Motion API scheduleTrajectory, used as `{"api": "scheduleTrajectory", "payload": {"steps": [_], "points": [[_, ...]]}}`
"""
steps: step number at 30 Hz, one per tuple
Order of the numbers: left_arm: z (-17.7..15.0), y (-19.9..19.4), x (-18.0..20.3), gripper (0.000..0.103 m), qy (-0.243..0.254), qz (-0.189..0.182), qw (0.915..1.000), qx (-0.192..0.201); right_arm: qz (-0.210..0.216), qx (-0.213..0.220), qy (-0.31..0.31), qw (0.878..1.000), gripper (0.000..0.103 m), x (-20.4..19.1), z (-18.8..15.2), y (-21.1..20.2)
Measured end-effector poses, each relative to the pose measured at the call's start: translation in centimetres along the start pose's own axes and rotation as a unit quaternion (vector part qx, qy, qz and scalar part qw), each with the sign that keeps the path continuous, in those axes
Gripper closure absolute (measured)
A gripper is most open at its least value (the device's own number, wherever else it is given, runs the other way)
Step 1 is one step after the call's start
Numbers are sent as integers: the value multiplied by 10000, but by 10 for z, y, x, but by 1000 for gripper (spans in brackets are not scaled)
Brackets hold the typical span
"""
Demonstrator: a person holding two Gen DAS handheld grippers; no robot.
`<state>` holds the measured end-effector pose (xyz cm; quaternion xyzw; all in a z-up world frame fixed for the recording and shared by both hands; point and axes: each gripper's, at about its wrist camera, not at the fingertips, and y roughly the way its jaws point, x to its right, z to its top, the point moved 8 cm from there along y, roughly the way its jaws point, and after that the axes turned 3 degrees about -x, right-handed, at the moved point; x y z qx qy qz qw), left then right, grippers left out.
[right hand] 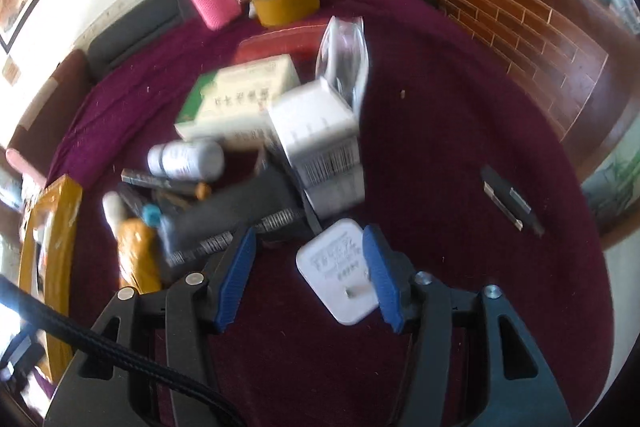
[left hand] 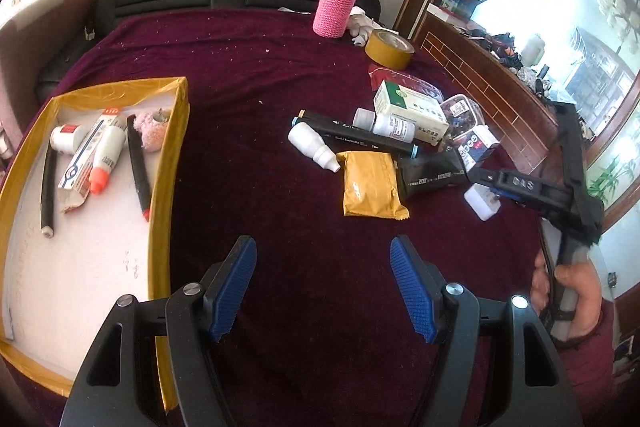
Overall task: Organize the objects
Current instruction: 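Grasp the yellow padded envelope with the left gripper while the right approaches the white charger plug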
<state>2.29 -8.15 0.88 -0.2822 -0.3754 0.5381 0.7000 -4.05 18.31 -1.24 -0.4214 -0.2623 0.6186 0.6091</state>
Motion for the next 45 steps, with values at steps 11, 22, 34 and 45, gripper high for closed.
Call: {"api": "scheduleTrajectory", "payload": {"steps": [11,22,34,45], "points": [[11,66,25,40,7,212,9993,-298,-327,-82,-348,9988,45,14,0,16],[37,109,47,40,623,678,9956,-162,47,48,-120,9999,45,24,-6,19],[52,127,84,54,801,393,9959,-125,92,270,-141,9995,36,21,-4,24],[23,82,69,68,672,-41,9975,-205,455,329,102,9984,35,24,-2,23]]}}
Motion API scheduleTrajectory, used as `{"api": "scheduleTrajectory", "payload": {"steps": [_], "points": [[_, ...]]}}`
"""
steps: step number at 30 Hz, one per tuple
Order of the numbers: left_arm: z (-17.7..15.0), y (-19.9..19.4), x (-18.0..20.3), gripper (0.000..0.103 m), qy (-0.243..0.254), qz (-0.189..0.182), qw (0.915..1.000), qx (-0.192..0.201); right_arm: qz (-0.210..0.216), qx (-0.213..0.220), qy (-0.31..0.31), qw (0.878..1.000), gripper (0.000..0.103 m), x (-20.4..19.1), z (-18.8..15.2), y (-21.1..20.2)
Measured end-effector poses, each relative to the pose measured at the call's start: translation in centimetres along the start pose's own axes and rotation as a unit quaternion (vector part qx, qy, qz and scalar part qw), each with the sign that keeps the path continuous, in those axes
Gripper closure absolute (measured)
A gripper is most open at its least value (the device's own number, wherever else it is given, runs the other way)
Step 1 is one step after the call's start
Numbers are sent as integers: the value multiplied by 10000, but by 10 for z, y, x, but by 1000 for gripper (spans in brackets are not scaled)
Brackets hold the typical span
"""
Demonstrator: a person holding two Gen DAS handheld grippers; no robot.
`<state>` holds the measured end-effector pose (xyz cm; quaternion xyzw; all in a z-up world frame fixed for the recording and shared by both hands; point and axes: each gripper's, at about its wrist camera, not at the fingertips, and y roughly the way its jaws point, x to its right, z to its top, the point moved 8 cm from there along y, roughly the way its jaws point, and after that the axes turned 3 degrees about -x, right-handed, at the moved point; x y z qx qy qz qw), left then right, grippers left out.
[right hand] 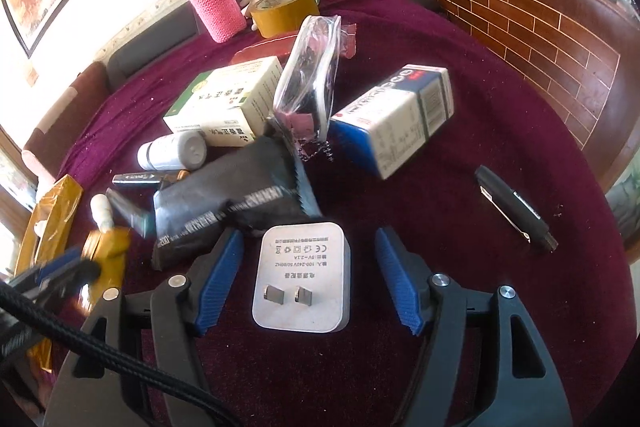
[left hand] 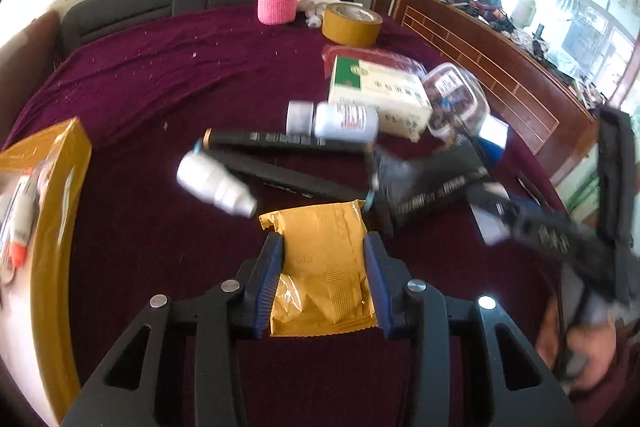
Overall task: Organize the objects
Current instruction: 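Grasp the yellow padded envelope with the left gripper while the right approaches the white charger plug, then grasp the white charger plug with the right gripper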
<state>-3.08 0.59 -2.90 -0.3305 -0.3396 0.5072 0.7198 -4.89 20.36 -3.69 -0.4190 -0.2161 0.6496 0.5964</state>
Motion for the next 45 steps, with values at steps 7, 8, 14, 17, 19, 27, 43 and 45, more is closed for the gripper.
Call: {"api": "scheduleTrajectory", "payload": {"steps": [7,8,14,17,19,27,43,45], "points": [[-15,13,-1,57,-21,219,9995,-222,-56,34,-43,10000,34,-2,-1,0],[-16,17,0,55,-14,260,9994,-240,-45,39,-33,10000,34,-2,-1,0],[-23,28,9,44,348,807,9961,3,56,28,-21,10000,29,-2,-1,0],[-23,26,5,44,252,636,9977,-5,70,18,-4,10000,29,-1,-2,-1],[-25,23,2,52,185,538,9984,-16,-127,-55,-123,9998,29,-4,-4,-1],[-37,4,-5,65,-39,176,9998,-29,-1242,-369,-690,9892,29,-15,-17,5],[-48,-74,-29,64,-535,-293,9966,552,-614,-699,-348,9951,66,-21,-36,-23],[-52,-86,-38,64,-618,-352,9956,613,-489,-643,-424,9958,66,-33,-38,-33]]}}
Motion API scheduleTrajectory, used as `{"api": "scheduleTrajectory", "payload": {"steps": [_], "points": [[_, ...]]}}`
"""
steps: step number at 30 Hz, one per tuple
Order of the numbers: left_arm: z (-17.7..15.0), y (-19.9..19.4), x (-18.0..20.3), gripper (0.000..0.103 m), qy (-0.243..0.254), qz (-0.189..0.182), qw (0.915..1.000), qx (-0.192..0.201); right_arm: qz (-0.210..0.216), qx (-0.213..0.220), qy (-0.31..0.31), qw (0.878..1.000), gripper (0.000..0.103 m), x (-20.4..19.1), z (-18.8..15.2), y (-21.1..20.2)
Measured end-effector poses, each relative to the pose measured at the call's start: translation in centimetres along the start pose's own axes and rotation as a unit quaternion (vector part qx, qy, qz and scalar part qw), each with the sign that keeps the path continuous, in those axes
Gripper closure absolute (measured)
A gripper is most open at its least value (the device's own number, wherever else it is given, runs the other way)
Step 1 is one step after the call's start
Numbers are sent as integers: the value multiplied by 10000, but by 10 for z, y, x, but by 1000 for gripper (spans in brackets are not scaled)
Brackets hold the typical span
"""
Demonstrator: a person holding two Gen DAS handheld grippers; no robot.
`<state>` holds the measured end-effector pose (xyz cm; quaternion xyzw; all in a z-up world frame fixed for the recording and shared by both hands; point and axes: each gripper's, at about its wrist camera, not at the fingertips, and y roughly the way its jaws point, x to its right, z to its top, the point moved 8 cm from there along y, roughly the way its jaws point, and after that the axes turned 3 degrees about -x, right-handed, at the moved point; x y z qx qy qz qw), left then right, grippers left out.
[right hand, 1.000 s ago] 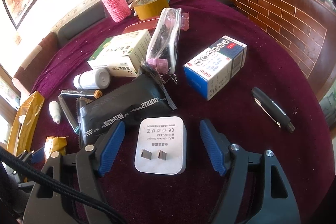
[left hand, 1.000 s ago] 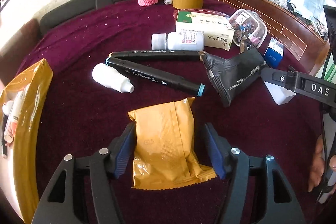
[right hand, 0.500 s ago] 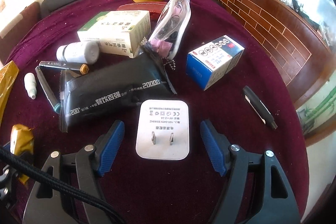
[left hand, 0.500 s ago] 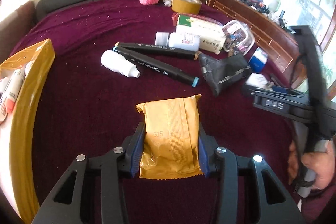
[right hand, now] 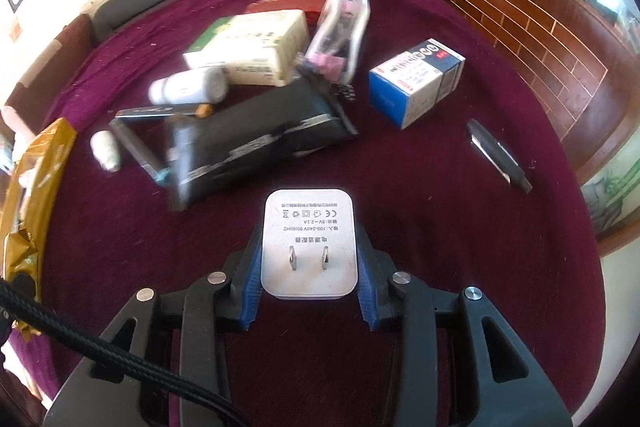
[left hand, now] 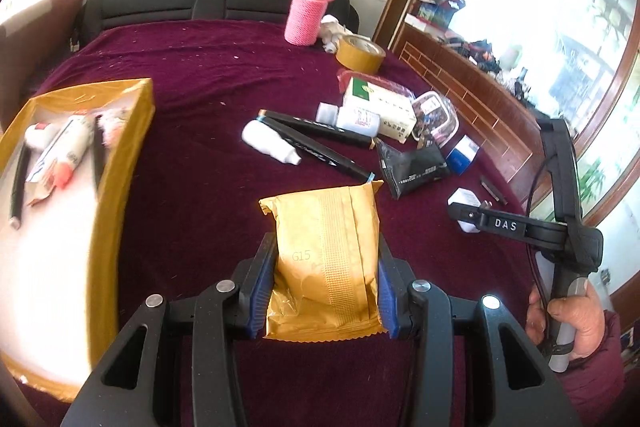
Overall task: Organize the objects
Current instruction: 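Grasp the white charger plug with the right gripper, then carry the envelope and plug over the tray and open the left gripper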
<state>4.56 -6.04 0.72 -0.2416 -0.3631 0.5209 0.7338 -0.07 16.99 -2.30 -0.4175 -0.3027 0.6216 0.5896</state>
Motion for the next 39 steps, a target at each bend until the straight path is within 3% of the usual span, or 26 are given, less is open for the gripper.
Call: {"api": "scheduleTrajectory", "payload": {"steps": [5,10,21,29,39], "points": [[-5,-35,-26,64,-257,-20,9995,203,263,210,-407,9986,66,-45,-2,-28],[-8,-72,-77,64,-643,234,9968,424,703,364,-967,9922,66,-115,-3,-52],[-24,-117,-208,64,-1699,801,9794,739,1509,-13,-2112,9657,65,-276,-27,-41],[-31,-99,-236,64,-1861,808,9777,544,1693,-443,-2466,9532,65,-348,-47,-5],[-22,-82,-250,64,-1913,855,9772,340,1535,-696,-2815,9446,65,-384,-51,39]]}}
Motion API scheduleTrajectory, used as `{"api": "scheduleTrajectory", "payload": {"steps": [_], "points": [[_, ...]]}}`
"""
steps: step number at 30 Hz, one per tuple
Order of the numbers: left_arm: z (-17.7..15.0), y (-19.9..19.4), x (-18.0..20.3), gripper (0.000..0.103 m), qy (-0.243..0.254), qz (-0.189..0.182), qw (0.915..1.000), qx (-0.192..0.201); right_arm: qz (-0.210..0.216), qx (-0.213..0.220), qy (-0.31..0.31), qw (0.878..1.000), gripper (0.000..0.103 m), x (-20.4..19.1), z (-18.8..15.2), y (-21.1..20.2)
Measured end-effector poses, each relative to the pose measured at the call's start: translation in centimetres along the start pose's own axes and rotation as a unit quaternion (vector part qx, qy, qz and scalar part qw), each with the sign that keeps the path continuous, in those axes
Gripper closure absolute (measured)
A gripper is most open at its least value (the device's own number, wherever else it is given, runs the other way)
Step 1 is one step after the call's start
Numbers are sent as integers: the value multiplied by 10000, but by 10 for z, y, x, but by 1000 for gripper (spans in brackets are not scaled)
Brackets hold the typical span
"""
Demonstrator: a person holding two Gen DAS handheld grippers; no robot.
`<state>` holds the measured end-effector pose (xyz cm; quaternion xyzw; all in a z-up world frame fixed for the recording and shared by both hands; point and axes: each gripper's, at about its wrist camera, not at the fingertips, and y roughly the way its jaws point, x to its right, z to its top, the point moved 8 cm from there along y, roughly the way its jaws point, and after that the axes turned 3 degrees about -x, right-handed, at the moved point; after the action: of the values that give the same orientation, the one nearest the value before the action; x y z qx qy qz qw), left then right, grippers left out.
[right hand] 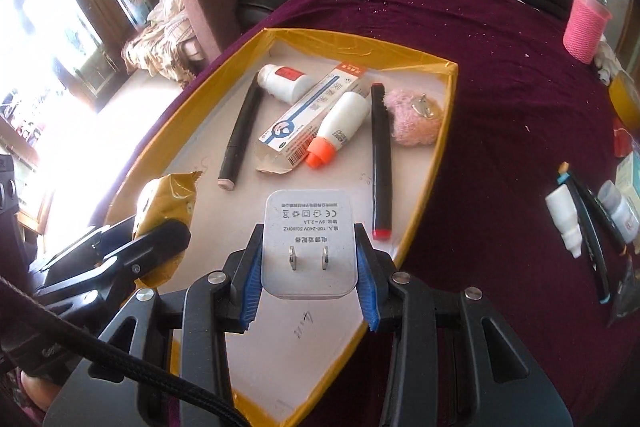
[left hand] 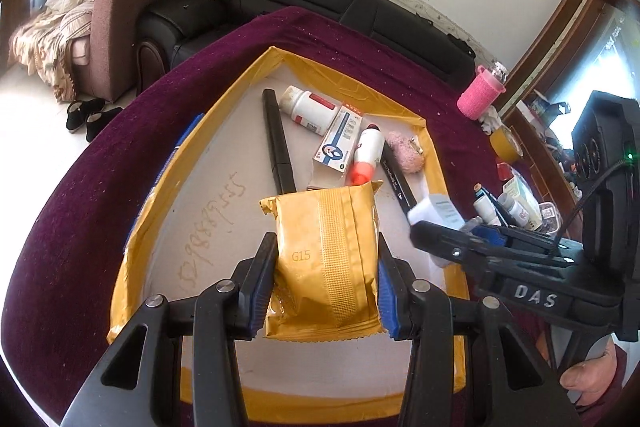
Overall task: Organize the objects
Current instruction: 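Carry the envelope and plug over the tray and open the left gripper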
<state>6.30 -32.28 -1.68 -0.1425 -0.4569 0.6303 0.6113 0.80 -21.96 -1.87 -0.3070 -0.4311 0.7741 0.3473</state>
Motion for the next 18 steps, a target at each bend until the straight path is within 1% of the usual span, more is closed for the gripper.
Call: {"api": "scheduleTrajectory", "payload": {"steps": [4,6,10,15,17,18], "points": [[4,18,7,64,158,95,9996,-222,-182,-43,-3,9998,65,9,4,12],[7,27,8,64,221,217,9990,-327,-278,-16,-27,9996,65,13,6,13],[11,37,8,64,247,294,9982,-451,-287,10,-47,9996,65,19,10,14],[13,38,0,62,94,355,9982,-476,-312,-29,-123,9994,65,17,11,19],[14,32,-1,58,44,360,9986,-394,-280,-53,-120,9995,65,17,10,22],[16,29,-2,55,31,387,9987,-338,-288,-45,-122,9995,65,16,10,23]]}}
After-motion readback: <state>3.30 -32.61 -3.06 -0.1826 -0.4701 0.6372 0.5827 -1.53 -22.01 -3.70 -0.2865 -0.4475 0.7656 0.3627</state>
